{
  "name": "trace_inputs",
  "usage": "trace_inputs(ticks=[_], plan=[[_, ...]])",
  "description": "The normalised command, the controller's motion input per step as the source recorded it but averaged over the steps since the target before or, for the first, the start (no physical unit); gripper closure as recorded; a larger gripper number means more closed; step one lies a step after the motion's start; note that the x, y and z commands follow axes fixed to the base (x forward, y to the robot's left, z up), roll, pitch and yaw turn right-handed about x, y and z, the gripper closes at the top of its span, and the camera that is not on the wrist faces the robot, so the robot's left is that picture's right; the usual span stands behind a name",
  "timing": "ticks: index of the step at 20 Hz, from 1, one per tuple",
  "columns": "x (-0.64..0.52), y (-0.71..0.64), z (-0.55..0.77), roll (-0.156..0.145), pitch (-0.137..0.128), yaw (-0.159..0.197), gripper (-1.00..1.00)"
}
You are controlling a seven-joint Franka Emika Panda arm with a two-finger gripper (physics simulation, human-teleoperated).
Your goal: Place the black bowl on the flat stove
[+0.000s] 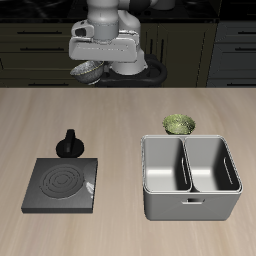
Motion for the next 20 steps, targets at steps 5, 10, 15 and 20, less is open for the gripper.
trace_inputs(ticks=[5, 10, 15, 20], plan=[[0.39, -0.44, 0.12, -0.052, 0.017, 0.008, 1.0], [0.41, -0.27, 0.0, -0.021, 0.03, 0.008, 1.0], [0.38, -0.13, 0.06, 0.027, 0.028, 0.011, 1.0], [0.46, -0.12, -0.03, 0.012, 0.043, 0.031, 1.0]])
